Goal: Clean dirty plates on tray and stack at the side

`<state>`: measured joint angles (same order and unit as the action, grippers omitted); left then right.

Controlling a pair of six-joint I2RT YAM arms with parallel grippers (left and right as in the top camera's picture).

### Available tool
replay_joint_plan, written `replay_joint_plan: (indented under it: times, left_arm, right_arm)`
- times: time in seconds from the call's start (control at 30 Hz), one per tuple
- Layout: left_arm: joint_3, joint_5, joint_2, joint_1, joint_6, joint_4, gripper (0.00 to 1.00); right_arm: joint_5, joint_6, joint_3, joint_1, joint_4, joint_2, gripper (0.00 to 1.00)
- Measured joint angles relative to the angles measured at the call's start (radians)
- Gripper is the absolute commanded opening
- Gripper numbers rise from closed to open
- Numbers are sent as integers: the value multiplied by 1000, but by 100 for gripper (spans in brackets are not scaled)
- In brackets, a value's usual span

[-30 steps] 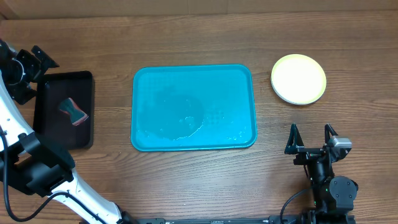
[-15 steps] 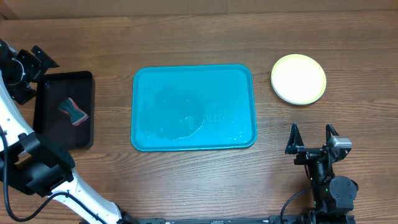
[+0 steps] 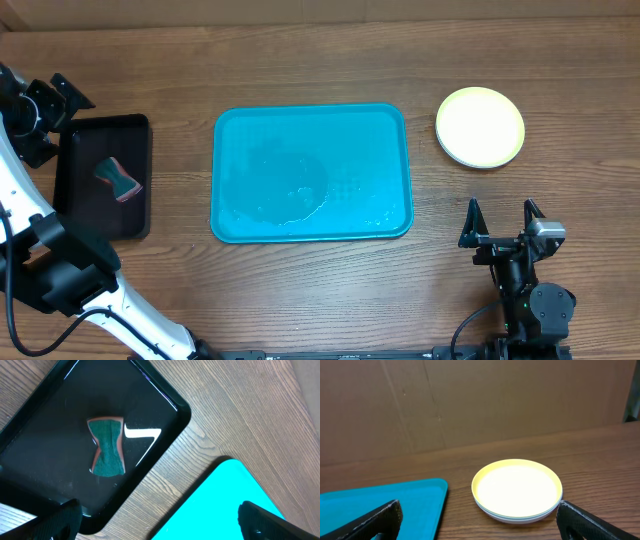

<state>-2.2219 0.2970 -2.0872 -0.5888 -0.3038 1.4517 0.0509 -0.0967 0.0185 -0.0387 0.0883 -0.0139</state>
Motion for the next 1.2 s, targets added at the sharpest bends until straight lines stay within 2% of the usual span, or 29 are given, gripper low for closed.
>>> replay_joint_plan:
  times: [0.23, 0.47, 0.63, 0.77, 0.93, 1.2]
  left_arm:
    - [0, -2, 0, 0, 0, 0, 100]
    - [0, -12, 0, 0, 0, 137, 100]
    - [4, -13, 12, 10, 1, 126, 100]
    - [50, -18, 115, 51, 13, 39, 100]
    - [171, -21, 352, 164, 53, -124, 100]
    - [620, -128, 726, 462, 133, -394, 100]
  right_arm:
    - [0, 0, 0, 0, 0, 0, 100]
    - [0, 0, 0, 0, 1, 0, 100]
    - [0, 1, 0, 0, 1, 0, 100]
    - [0, 0, 0, 0, 1, 0, 100]
    - [0, 1, 0, 0, 0, 0, 100]
    - [-3, 0, 0, 0, 0, 0, 100]
